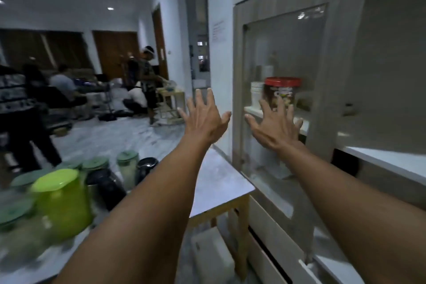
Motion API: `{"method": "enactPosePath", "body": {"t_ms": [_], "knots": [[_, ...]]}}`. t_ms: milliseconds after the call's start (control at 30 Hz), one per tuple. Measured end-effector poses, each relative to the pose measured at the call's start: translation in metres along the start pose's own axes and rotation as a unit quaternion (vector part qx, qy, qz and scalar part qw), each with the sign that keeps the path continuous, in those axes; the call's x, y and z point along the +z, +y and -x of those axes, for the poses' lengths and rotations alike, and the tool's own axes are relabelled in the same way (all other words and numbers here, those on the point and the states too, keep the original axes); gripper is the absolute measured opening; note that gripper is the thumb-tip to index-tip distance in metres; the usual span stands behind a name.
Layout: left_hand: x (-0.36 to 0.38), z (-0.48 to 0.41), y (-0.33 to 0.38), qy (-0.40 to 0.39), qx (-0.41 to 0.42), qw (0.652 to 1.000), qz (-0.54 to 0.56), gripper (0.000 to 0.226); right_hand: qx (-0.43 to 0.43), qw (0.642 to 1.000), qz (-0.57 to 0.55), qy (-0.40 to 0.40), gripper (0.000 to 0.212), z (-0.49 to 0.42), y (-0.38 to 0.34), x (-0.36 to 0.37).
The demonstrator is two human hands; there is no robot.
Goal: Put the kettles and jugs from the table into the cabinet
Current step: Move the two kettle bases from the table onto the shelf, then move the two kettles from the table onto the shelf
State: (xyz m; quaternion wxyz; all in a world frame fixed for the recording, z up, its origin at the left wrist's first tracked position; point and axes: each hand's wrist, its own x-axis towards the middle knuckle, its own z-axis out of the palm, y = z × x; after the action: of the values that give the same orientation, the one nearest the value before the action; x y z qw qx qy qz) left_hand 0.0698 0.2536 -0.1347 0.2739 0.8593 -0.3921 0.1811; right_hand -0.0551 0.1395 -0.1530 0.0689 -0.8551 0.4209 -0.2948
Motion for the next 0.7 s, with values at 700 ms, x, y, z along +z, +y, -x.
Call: {"method": "enactPosePath", "body": {"t_ms": [700], "knots": [[0.094, 0.074, -0.376, -0.052, -0.534, 0.837, 0.111, 0.089, 0.115, 0.872, -0.281, -0.385, 0.083, 0.056, -0.253, 0.352]]}}
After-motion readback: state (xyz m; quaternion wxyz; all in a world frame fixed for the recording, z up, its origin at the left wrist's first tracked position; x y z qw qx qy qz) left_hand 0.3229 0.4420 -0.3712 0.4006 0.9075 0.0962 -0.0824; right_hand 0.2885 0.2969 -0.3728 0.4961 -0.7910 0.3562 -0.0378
